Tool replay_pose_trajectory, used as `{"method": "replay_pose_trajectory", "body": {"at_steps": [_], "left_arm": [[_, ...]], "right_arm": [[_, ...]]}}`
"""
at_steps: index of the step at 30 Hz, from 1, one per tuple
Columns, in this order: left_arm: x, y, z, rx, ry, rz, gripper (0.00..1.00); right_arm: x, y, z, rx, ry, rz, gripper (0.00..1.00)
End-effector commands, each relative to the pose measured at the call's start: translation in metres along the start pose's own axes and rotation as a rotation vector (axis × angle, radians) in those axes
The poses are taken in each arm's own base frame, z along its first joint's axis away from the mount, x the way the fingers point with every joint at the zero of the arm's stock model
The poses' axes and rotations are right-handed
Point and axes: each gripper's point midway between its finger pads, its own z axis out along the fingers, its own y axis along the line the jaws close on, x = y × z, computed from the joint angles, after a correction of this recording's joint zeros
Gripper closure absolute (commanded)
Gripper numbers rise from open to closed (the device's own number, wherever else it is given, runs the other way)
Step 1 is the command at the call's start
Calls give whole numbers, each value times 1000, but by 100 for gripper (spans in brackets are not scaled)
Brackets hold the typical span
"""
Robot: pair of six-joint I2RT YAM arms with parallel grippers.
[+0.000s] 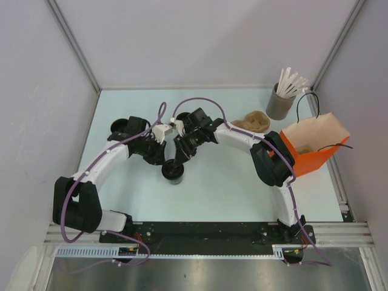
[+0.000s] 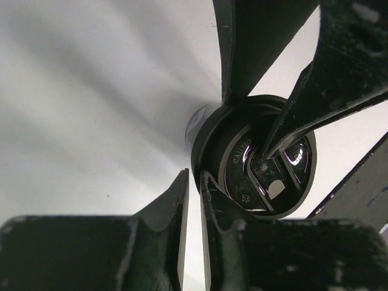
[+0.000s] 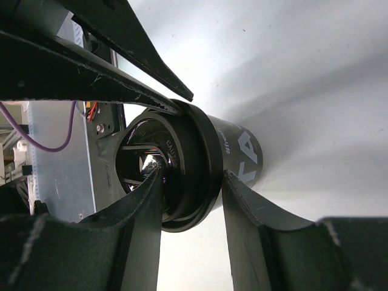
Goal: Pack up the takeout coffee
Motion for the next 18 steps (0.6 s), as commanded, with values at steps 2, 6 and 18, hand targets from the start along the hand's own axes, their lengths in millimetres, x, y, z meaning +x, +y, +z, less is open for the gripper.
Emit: {"method": "replay_pose_trajectory", "body": {"at_steps": [2,6,18], "left_arm": [[-6,15,-7,-90,10,35,79],[-54,4,-31,-63,-125,54,64],[-64,-22,-46,12,-215,71,58]], "right_arm": [[125,-61,29,232,343,80,57],[112,-57,24,233,317,66,56],[82,-47,14,218,262,29,44]]}}
